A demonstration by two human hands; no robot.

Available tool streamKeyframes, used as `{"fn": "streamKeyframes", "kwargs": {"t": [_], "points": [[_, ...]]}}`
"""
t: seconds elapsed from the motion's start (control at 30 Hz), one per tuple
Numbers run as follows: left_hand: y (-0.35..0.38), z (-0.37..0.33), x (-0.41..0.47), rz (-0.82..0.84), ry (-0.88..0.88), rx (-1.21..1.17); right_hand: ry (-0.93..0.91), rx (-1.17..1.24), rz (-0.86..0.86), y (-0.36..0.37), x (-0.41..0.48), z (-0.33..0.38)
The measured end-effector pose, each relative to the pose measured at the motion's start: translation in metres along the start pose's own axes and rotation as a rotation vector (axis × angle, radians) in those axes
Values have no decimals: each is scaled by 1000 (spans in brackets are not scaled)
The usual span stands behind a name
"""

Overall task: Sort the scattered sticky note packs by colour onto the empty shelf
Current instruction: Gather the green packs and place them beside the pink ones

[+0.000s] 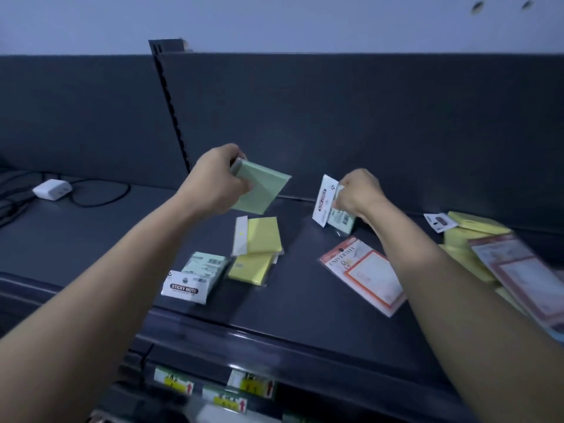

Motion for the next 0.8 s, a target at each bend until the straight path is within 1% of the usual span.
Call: {"fn": "streamKeyframes", "kwargs": {"t": [0.07,0.13,0.27,0.33,0.4,0.5,0.57,0.67,0.8], "points": [[7,-11,-16,-21,2,-2,-91,67,-10,-10,-17,1],[14,-22,-29,-36,8,11,-139,131,12,-18,-32,-4],[33,-47,-47,-33,68,-15,-159,205,40,-41,-68,-27],[44,-64,-52,-8,116,-32,-141,202,34,-57,-90,-43],[56,-85,-57,30,187,-52,-119,189,-11,-76,-117,-59],[77,-117,-70,104,323,-98,-69,201,-138,-102,-163,-88],[89,-134,-84,155,409,-121,-19,149,-232,-115,-198,-105],[107,-152,-109,254,514,-171,60,110,-288,-124,-253,-127],[137,-169,-145,409,599,-258,142,52,-368,-122,-330,-146]]}}
Point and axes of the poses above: each hand's wrist, its own x-axis towards the middle knuckle, its own y-axis out of the palm, z = x × y, the point moved 4 cm from there along x, towards the middle knuckle, and after that the axes turned 12 degrees about z, right-handed, at the moved point
